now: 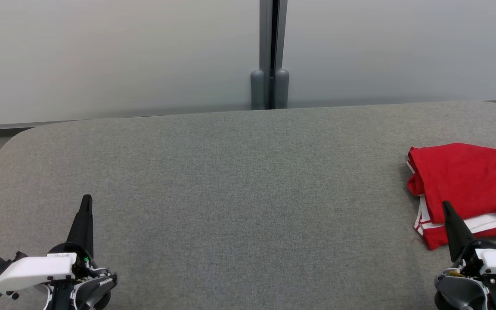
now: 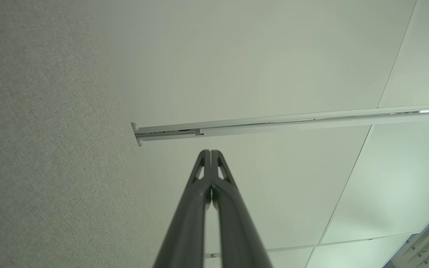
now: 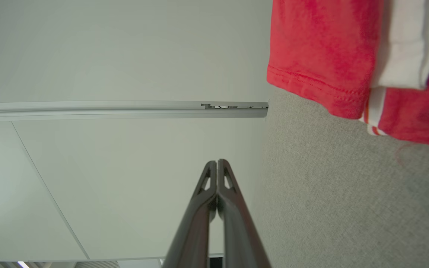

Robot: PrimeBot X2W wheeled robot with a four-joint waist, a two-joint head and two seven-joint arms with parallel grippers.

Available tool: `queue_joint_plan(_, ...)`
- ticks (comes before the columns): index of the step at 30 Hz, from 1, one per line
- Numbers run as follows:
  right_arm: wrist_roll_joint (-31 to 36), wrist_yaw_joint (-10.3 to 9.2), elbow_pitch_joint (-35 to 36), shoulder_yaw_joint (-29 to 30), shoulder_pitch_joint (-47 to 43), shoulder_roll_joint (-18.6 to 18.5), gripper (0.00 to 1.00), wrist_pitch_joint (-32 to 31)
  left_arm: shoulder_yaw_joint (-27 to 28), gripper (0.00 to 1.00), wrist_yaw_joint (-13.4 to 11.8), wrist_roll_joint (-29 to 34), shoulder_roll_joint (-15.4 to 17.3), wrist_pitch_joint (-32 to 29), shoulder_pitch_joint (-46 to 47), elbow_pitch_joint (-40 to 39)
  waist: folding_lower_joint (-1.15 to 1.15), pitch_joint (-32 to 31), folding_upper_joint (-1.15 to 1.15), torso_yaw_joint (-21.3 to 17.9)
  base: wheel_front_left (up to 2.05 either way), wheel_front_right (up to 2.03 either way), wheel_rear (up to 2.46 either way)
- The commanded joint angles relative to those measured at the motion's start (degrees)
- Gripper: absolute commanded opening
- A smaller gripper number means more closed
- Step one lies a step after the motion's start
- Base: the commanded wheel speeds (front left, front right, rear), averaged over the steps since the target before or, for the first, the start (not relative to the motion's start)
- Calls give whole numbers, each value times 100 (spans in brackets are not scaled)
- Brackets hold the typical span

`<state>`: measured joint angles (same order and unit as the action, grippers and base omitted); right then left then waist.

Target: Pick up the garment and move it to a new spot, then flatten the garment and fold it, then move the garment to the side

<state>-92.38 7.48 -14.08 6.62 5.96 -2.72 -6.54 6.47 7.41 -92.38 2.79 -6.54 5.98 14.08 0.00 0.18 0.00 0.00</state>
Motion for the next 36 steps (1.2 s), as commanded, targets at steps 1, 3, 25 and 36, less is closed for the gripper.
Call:
queue_joint_plan(1,4,2,12,13,51,-20,0,-25,20,0,23,-8,16,-17,57,-5,0,0,0,0,0,0,0)
queue_joint_plan(3,4,2,12,13,51,-20,0,-25,20,0,23,-8,16,-17,57,-5,0,0,0,0,0,0,0)
queue_joint_plan(25,0,2,12,9,51,-20,0,-23,20,0,23,-8,16,-17,57,-5,0,0,0,0,0,0,0)
queue_joint_plan(36,-1,2,12,8,51,-20,0,-22,20,0,23,-8,16,-17,57,-5,0,0,0,0,0,0,0)
